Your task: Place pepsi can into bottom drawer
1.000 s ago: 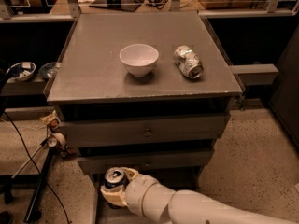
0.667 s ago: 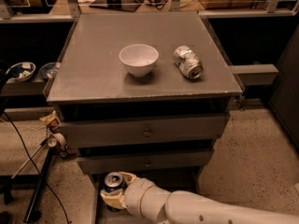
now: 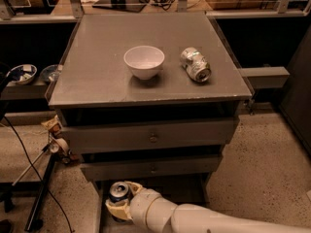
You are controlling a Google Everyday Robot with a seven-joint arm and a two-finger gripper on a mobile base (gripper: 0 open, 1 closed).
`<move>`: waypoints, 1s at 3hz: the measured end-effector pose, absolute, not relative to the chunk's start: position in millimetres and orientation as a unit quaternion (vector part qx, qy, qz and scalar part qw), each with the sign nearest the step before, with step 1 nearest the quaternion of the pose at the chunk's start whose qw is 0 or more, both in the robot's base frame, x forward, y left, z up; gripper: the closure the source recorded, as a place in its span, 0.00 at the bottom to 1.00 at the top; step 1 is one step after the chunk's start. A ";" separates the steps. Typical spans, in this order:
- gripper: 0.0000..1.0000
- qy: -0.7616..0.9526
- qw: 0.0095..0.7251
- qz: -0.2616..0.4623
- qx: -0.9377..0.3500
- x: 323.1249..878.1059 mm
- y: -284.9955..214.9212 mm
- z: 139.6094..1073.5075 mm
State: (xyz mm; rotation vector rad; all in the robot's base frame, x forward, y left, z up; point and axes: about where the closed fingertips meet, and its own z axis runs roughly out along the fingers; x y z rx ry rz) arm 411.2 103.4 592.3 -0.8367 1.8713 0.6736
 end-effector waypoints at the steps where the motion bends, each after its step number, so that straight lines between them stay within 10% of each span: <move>1: 1.00 0.768 0.483 0.256 -0.335 419.0 95.3 566.5; 3: 1.00 0.774 0.486 0.231 -0.333 436.7 83.1 514.7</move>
Offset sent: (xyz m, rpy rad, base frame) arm 0.0296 -0.0275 -0.0807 -0.0506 -0.0677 -0.0924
